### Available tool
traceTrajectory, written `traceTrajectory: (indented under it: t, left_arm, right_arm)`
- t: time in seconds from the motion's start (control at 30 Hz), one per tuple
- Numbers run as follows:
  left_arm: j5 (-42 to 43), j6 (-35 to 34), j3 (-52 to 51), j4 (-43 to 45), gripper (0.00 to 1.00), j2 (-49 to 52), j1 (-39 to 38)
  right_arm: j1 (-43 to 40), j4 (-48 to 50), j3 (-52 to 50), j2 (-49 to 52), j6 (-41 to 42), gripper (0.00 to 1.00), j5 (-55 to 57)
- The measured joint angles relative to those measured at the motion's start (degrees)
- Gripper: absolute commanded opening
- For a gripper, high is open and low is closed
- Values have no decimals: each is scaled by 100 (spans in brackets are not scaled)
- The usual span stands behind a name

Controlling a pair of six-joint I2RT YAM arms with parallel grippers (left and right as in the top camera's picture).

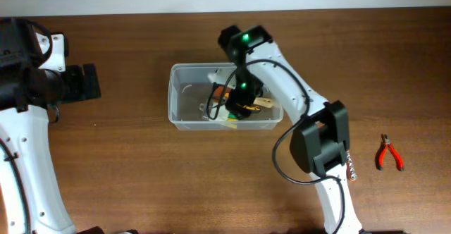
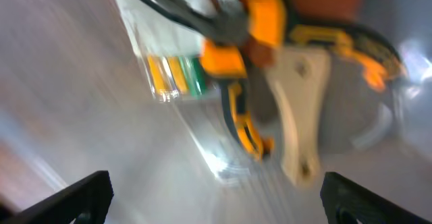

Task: Pack container
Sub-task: 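Open the right gripper and move it to the red-handled cutters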

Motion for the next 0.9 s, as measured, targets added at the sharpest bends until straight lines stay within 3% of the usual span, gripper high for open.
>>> traceTrajectory:
  t: [0.2,0.33,0.6,0.73,0.9]
  left_arm:
    - [0,0,0,0,99,0,0]
    - [0,0,0,0,99,0,0]
    - [0,0,0,2,99,0,0]
    - [0,0,0,2,99,0,0]
    - [0,0,0,28,99,0,0]
  right_arm:
    - [-535,-721,1143,-173,83,99,79]
    - [-1191,-831,1390,-730,304,99,229]
    - [-2865,-835,1434,-1676,1606,99,603]
    - [-3539,-831,765,-2151,2020,99,468]
    - [-4242,-815,-962,-2804,2380,98,297]
